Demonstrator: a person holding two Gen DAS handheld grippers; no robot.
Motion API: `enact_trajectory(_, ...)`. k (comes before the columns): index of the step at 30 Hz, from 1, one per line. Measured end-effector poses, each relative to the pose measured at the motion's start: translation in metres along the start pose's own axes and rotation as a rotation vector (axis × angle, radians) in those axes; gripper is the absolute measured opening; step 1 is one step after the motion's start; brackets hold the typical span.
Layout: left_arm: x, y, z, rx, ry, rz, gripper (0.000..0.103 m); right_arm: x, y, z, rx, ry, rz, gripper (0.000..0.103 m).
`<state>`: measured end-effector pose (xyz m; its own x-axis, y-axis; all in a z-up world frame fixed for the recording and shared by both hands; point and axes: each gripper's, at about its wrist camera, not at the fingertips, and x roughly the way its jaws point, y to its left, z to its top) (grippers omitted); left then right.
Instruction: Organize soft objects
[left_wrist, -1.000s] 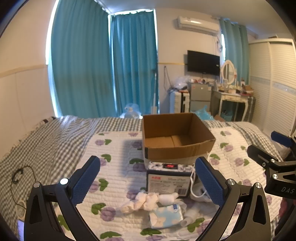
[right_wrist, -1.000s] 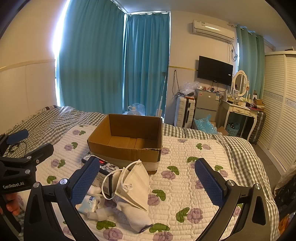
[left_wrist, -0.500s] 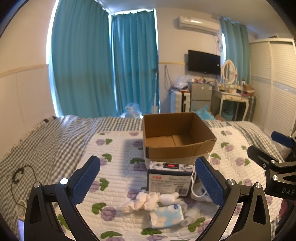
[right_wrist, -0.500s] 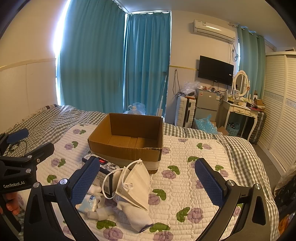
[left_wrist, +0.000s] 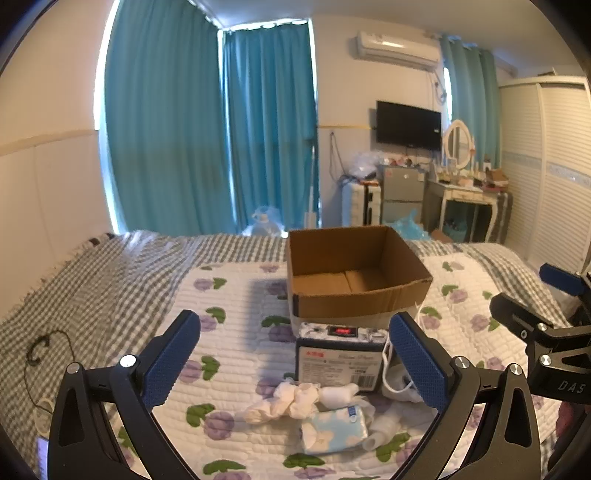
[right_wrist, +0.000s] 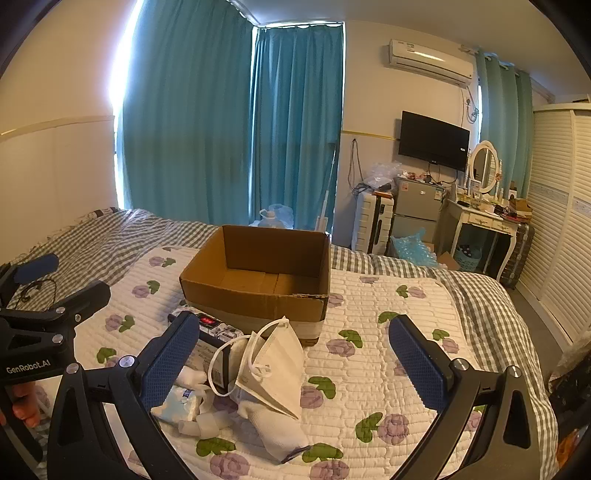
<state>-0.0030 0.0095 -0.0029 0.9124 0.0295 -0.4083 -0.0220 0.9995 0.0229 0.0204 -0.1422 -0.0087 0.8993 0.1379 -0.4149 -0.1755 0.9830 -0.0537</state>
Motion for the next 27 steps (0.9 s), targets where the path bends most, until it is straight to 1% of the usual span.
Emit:
enact_trajectory(4, -0.005, 0.002, 0.005, -0.007, -0.004, 0.005, 0.103, -0.004, 0.002, 0.004, -0.004, 0.003, 0.002, 0.103)
enact_trajectory(9, -0.017, 0.004, 0.015, -0.012, -0.027, 0.001, 0.103, -0.020, 0.003, 0.013, -0.025, -0.011, -0.014, 0.103)
enact_trajectory(12, -0.016, 0.004, 0.016, -0.002, -0.007, -0.001, 0.103, -0.027, 0.001, 0.015, -0.040, -0.002, -0.037, 0.103)
enact_trajectory(15, -0.003, 0.004, 0.006, -0.011, 0.054, -0.018, 0.103, -0.023, -0.005, 0.003, -0.049, 0.060, -0.032, 0.103)
enact_trajectory(17, 0.008, 0.004, -0.005, -0.029, 0.107, -0.036, 0.103, -0.011, -0.011, -0.013, -0.041, 0.136, -0.031, 0.103)
enact_trajectory(20, 0.030, 0.001, -0.030, -0.043, 0.209, -0.051, 0.103, 0.014, -0.021, -0.034, 0.000, 0.238, -0.028, 0.103)
enact_trajectory(23, 0.048, -0.005, -0.053, -0.024, 0.312, -0.041, 0.103, 0.041, -0.019, -0.054, 0.014, 0.324, 0.002, 0.103)
enact_trajectory(25, 0.064, -0.007, -0.069, -0.019, 0.386, -0.030, 0.103, 0.056, -0.016, -0.067, 0.008, 0.366, 0.026, 0.103)
enact_trajectory(27, 0.077, -0.006, -0.083, -0.039, 0.449, -0.029, 0.103, 0.070, -0.012, -0.078, 0.007, 0.408, 0.054, 0.102)
